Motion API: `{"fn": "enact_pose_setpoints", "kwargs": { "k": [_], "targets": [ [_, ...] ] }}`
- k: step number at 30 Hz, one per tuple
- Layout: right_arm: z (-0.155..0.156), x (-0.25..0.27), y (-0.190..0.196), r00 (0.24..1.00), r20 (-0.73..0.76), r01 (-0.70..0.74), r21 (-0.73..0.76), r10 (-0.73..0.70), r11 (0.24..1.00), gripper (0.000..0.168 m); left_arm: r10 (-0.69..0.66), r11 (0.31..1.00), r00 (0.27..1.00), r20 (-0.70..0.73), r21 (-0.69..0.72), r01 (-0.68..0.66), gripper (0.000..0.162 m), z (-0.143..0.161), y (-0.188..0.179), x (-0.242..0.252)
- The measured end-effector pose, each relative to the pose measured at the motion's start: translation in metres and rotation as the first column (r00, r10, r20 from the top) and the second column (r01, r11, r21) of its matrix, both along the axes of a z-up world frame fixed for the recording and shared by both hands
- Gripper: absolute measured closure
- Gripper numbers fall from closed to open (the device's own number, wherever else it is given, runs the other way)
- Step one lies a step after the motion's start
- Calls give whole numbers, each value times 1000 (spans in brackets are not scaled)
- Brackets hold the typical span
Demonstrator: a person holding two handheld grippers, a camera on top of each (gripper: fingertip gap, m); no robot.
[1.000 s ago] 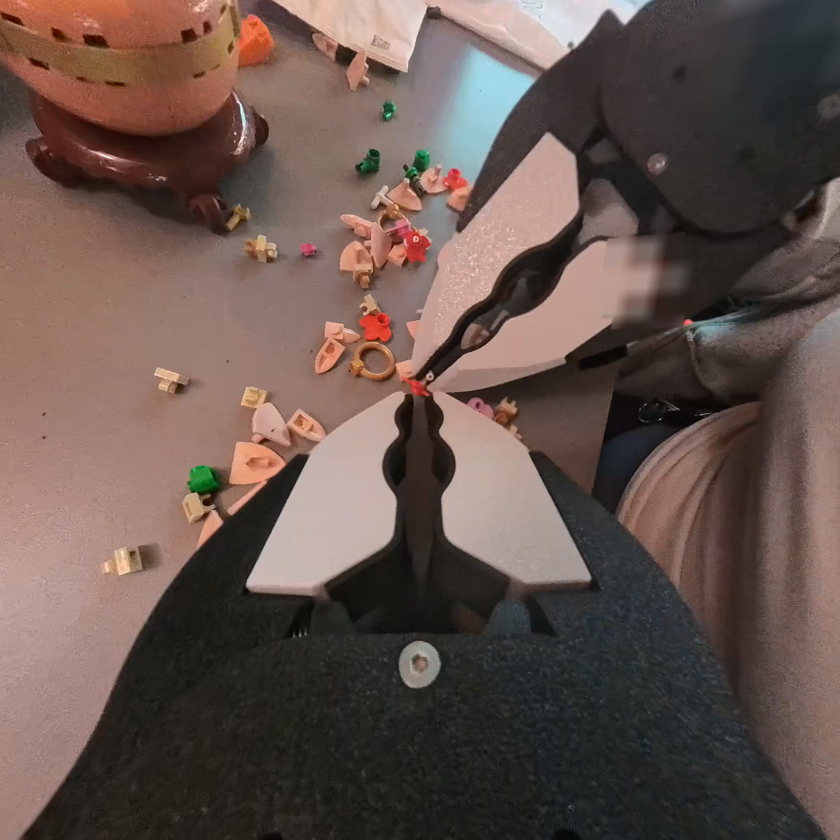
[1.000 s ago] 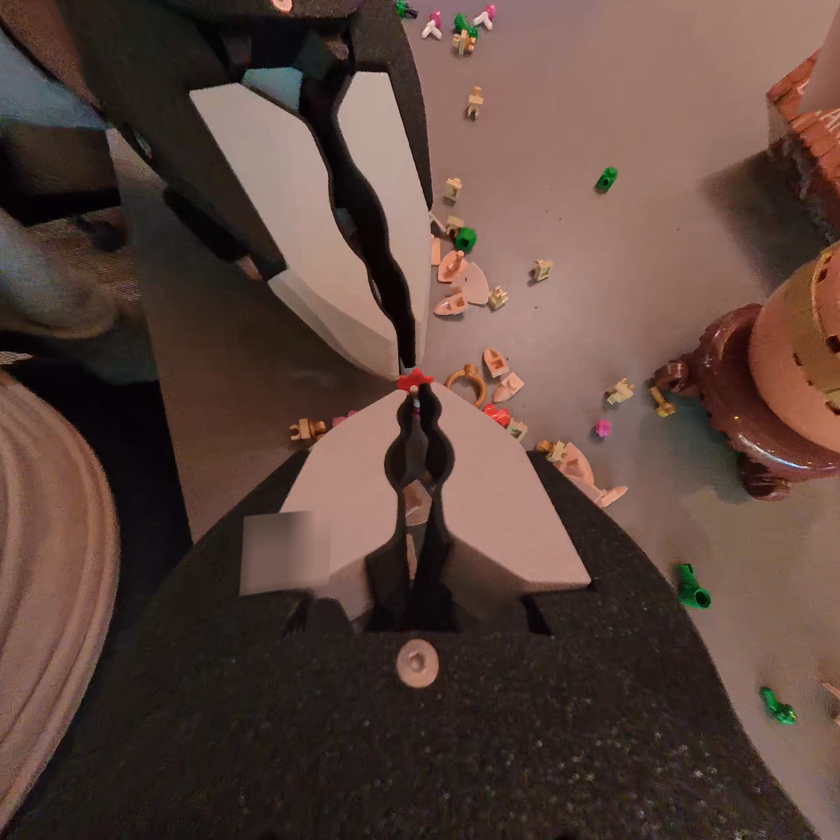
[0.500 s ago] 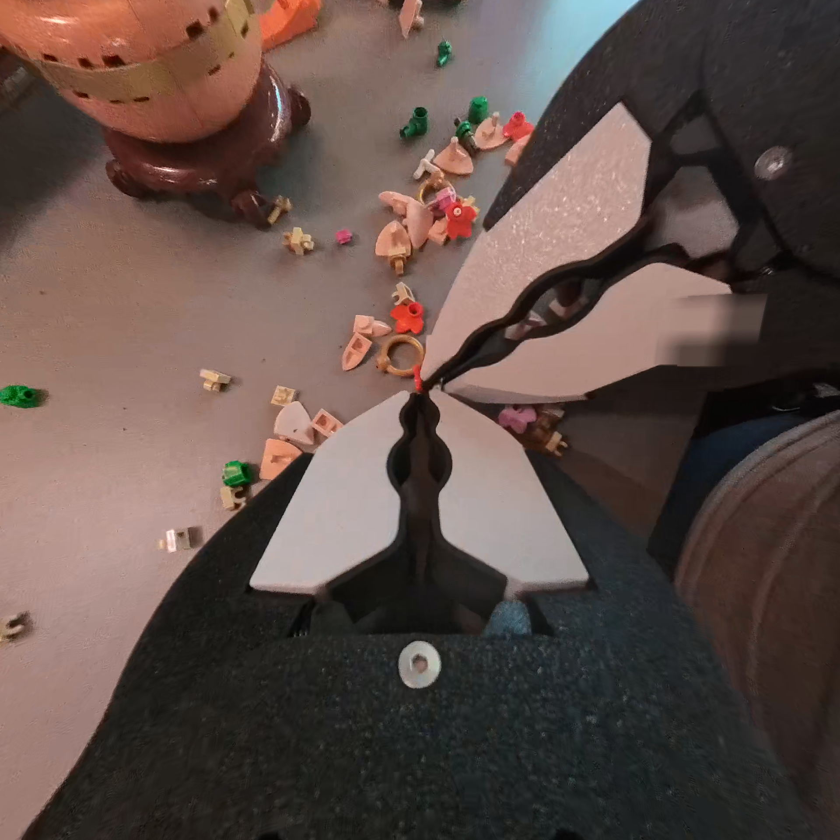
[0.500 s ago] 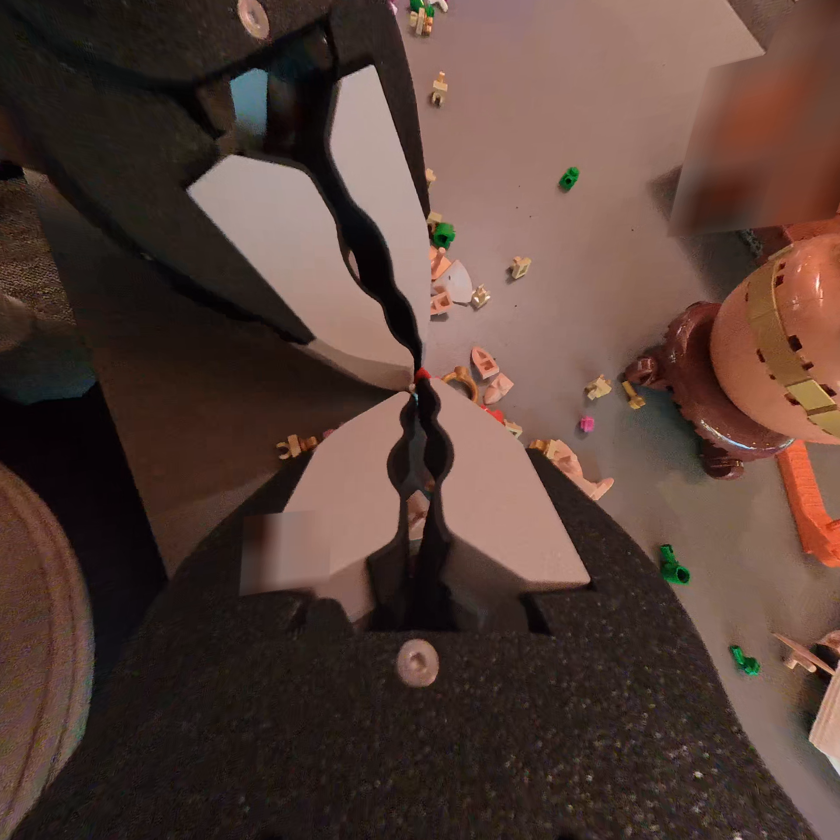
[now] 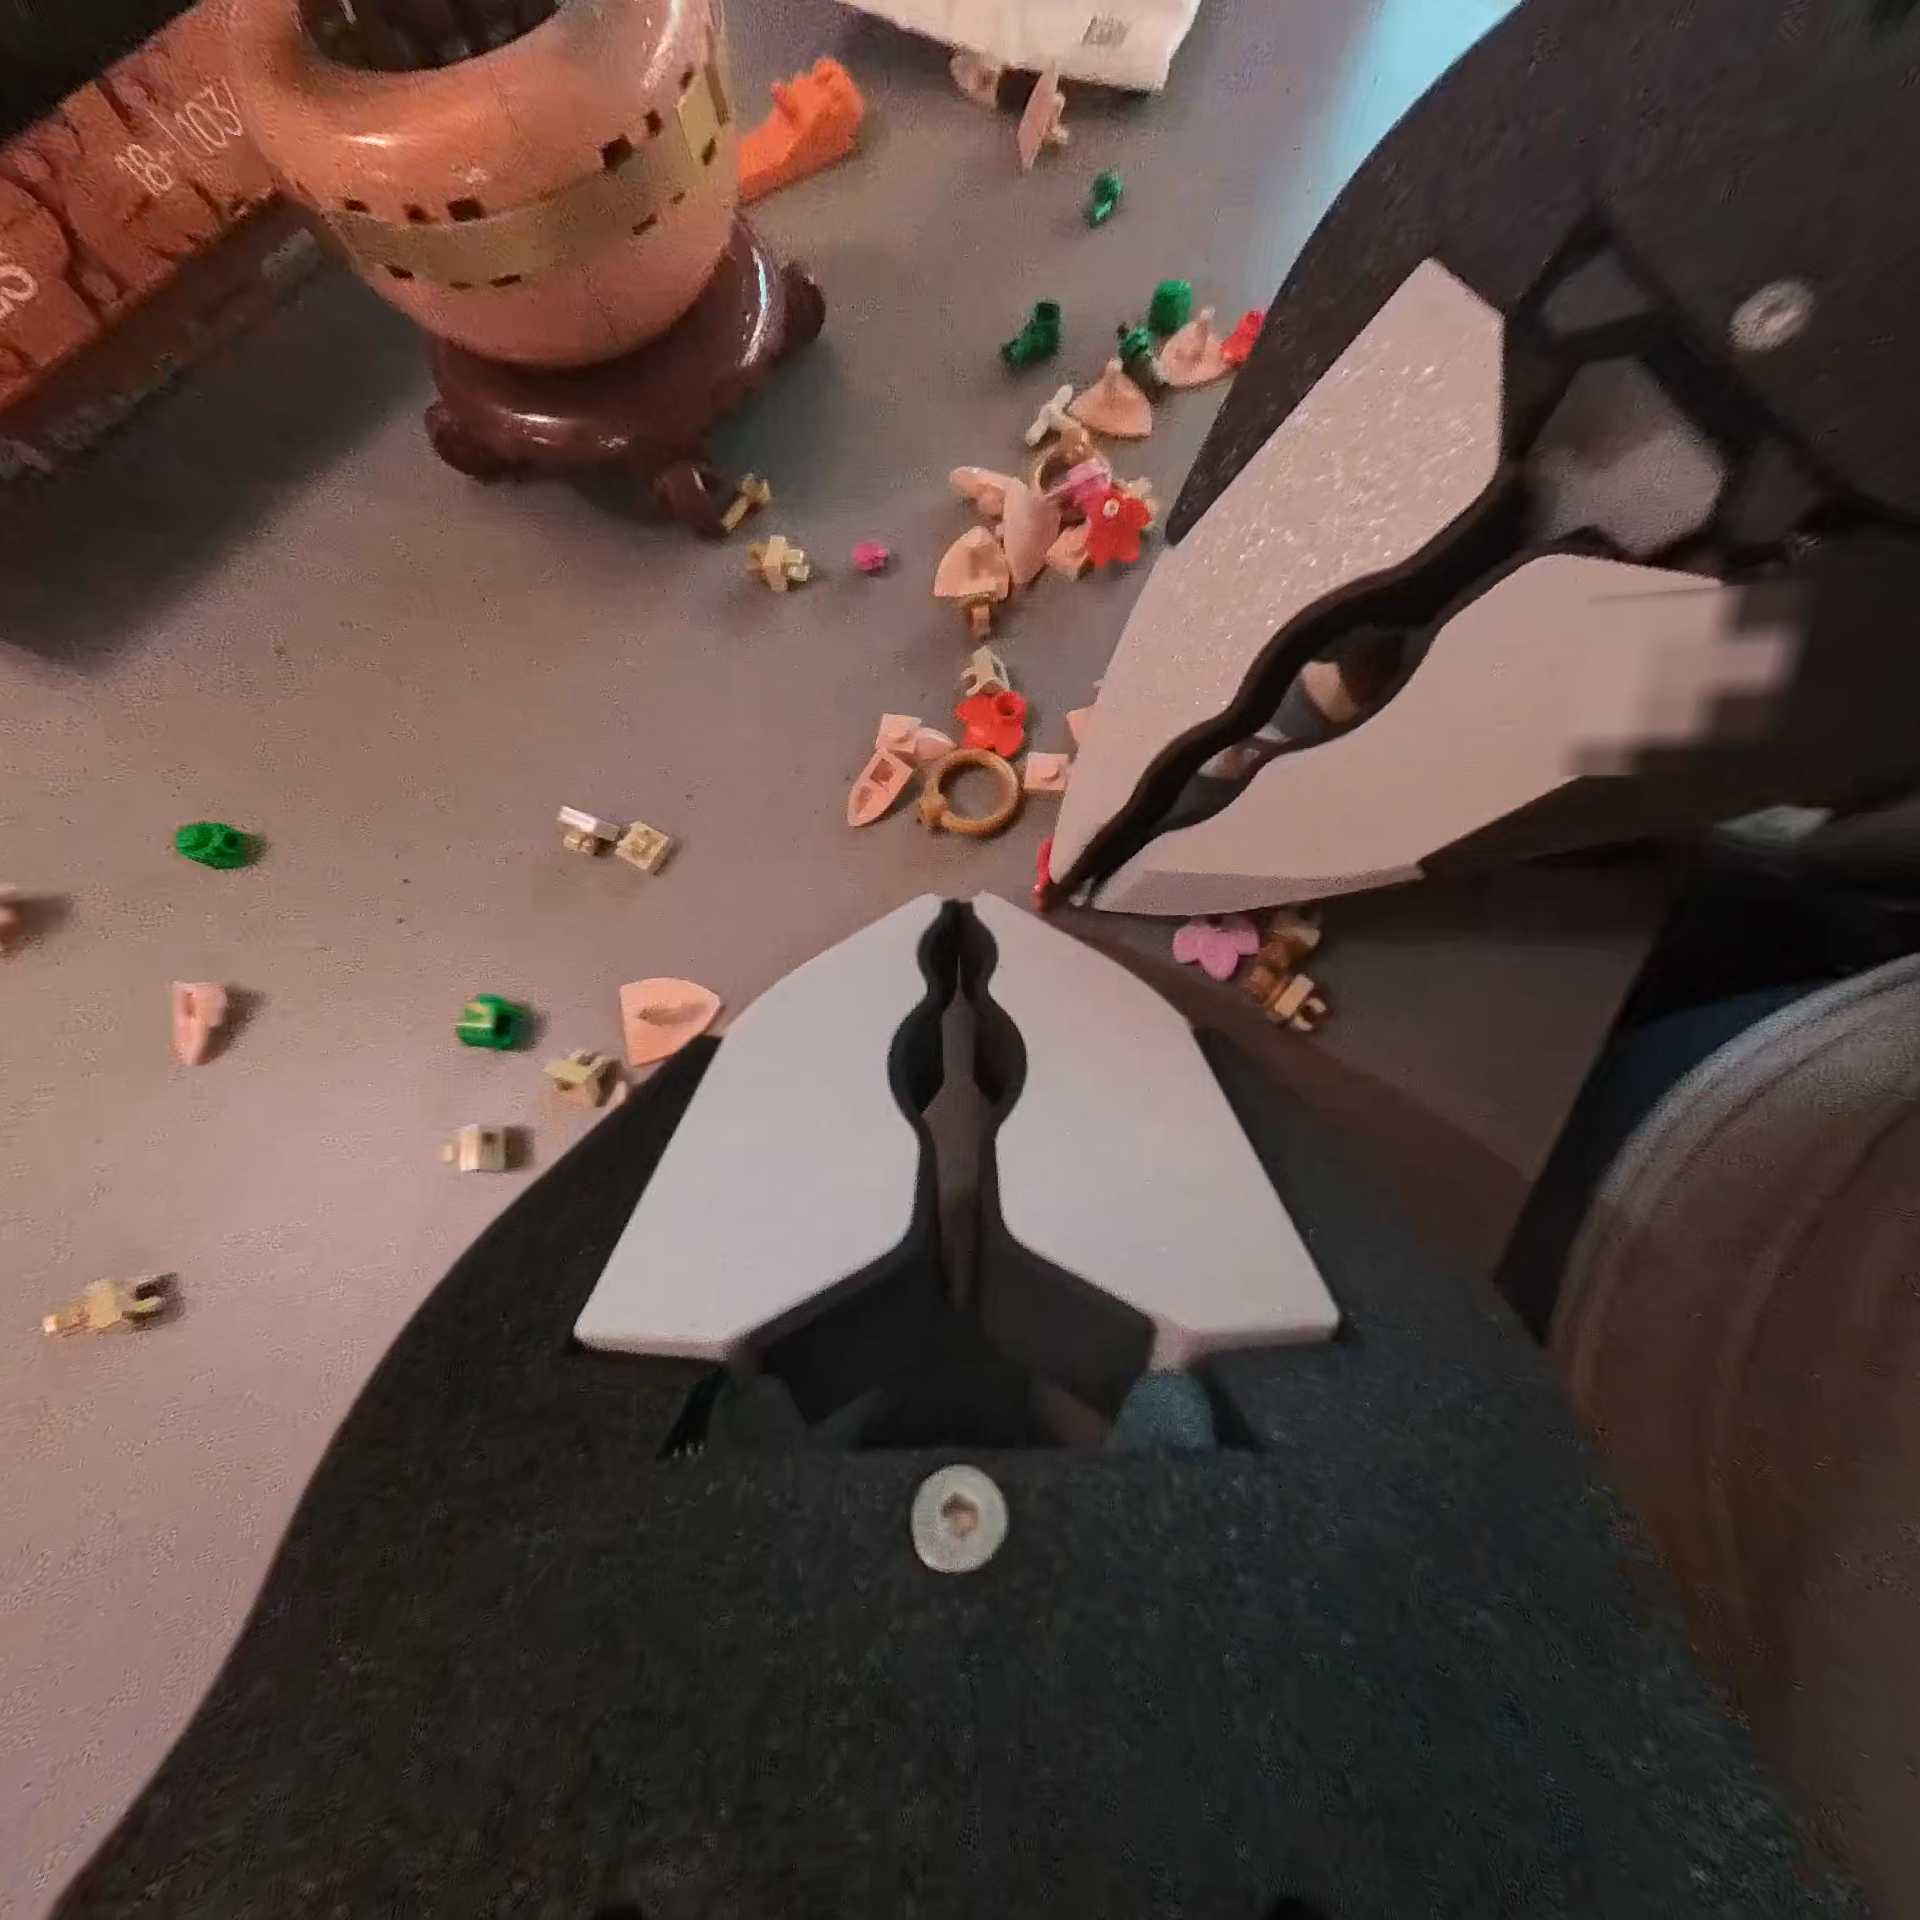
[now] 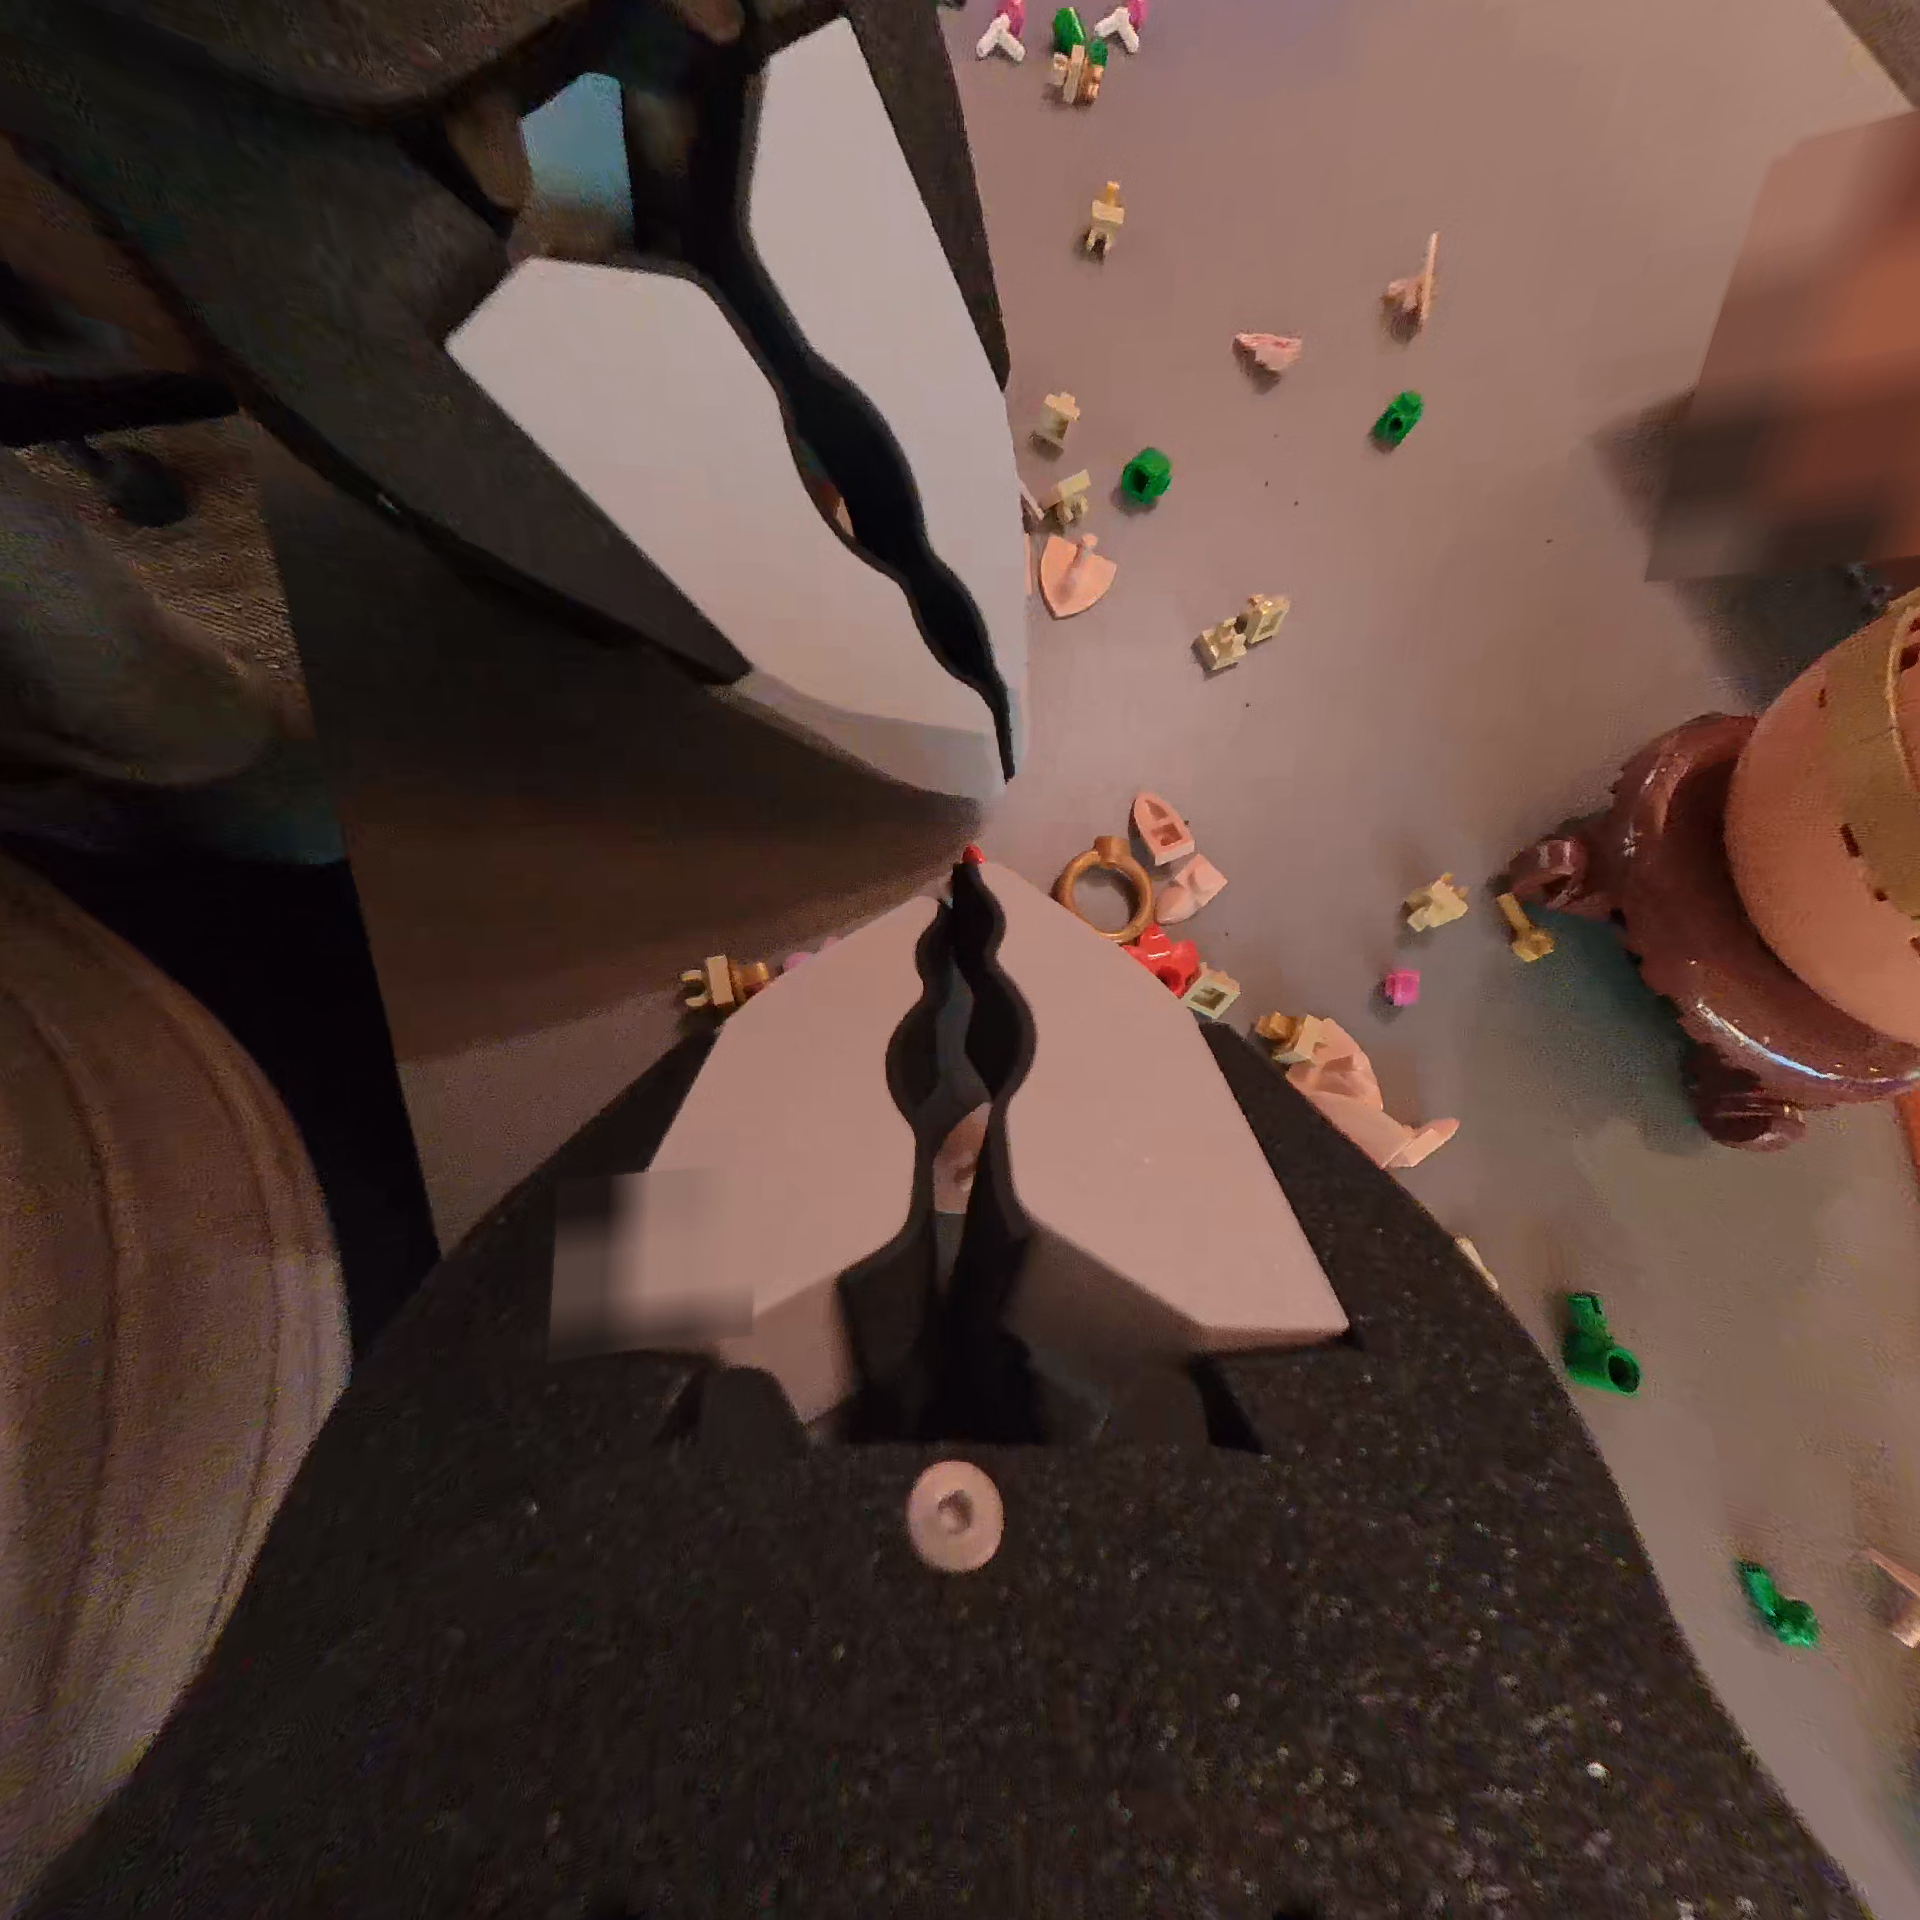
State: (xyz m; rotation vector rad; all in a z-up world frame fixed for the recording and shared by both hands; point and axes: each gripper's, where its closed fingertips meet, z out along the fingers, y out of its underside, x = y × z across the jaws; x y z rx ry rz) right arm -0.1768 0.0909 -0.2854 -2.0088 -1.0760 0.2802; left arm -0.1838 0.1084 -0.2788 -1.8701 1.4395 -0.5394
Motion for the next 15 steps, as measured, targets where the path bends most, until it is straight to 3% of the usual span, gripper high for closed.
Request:
{"fn": "enact_pose_setpoints", "kwargs": {
  "k": [5,11,15],
  "targets": [
    [0,2,2,998,-31,-48,-33,47,998,168,-31,981,982,185,-185,65,162,14,-9,3],
    [0,-3,-1,995,-41,-97,-45,96,994,168,-98,989,993,70,-102,105,162,0,-9,6],
    [0,-2,0,993,-61,-110,-71,106,991,168,-138,983,986,89,-108,147,162,2,-11,6]
  ]
}}
